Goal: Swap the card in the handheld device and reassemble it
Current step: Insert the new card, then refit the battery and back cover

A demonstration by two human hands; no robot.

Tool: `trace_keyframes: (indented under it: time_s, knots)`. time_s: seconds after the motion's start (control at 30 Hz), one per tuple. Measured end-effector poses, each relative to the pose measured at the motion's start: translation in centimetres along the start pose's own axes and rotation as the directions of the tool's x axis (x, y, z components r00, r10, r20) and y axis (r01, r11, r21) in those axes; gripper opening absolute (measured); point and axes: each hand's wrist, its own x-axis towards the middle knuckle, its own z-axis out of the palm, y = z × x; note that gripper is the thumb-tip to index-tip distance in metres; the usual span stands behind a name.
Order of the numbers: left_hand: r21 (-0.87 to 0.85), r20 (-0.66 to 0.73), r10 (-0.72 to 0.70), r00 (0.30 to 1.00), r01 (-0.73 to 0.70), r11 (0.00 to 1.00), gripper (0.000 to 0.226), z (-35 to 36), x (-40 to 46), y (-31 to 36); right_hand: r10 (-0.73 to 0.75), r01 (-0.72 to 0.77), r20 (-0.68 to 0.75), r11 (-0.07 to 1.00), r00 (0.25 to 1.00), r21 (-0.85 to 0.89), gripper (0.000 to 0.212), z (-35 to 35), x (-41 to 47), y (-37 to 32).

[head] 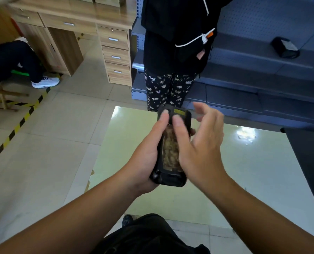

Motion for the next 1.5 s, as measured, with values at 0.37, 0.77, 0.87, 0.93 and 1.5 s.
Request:
trace_keyframes:
  time_s: [0.37, 0.77, 0.87, 0.93, 1.5]
  knots:
    - [0.06, -0.024, 0.159, 0.987, -0.157, 0.986, 0.045, -1.0, 0.3, 0.2, 0.17, -0.515, 0.51, 0.53, 0.843, 0.674, 0.042, -1.7, 0.4, 1.9]
    - [0.177, -0.045, 0.242, 0.969, -0.231, 0.957, 0.022, -2.0, 1.1, -0.3, 0.172, -0.514, 0.489, 0.408, 0.855, 0.755, 0.03, -0.6, -0.6, 1.5]
    - [0.172, -0.055, 0.227, 0.972, -0.215, 0.961, 0.022, -2.5, 1.1, -0.4, 0.188, -0.495, 0.464, 0.452, 0.866, 0.742, 0.028, -0.2, -0.9, 1.7]
    - [0.161, -0.066, 0.221, 0.973, -0.208, 0.965, 0.022, -2.7, 1.2, -0.5, 0.187, -0.483, 0.453, 0.488, 0.872, 0.727, 0.028, -0.1, -0.9, 1.9]
    - [0.291, -0.317, 0.225, 0.921, -0.131, 0.948, 0.04, -2.7, 3.2, -0.2, 0.367, -0.469, 0.293, 0.725, 0.883, 0.504, 0.032, 1.6, 1.4, 1.7]
